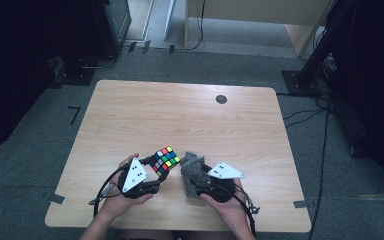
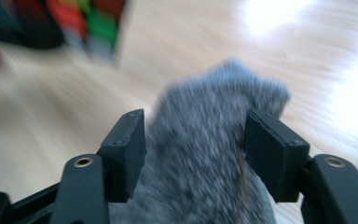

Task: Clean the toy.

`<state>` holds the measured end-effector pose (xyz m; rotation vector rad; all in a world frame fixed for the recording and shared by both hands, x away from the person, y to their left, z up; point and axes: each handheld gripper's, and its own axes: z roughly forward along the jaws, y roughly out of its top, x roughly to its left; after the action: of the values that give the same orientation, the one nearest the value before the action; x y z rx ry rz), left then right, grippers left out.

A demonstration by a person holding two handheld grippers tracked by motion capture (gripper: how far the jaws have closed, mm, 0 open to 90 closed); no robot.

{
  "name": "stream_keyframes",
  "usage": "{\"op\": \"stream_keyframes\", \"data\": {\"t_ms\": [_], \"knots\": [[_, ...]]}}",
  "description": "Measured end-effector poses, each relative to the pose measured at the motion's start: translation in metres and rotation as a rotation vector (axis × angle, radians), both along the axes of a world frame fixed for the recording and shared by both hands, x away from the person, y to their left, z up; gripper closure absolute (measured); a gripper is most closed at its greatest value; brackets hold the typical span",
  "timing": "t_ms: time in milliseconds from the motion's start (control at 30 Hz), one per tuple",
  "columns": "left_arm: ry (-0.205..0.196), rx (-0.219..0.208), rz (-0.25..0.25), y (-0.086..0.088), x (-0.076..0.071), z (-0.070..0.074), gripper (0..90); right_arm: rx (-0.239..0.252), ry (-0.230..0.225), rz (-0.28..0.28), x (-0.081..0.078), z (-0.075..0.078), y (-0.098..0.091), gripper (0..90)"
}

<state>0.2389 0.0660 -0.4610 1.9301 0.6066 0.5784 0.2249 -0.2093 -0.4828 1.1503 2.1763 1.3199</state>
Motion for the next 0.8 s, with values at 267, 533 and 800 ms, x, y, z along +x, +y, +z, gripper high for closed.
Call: {"op": "stream_keyframes", "data": {"t_ms": [267,533,800], "knots": [[0.002,-0.005,-0.014,-0.001,-0.002,0.001,34.5,-0.048,0.041,-0.046,0.007,-0.022,-0.010,68.5],[0.018,-0.031,-0.006,0.002,0.000,0.001,34.5,0.065,0.003,-0.058,0.002,-0.002,-0.025,65.1],[0.026,-0.026,-0.012,0.001,0.000,0.000,34.5,-0.022,-0.109,-0.254,0.000,0.001,-0.037,36.5]]}}
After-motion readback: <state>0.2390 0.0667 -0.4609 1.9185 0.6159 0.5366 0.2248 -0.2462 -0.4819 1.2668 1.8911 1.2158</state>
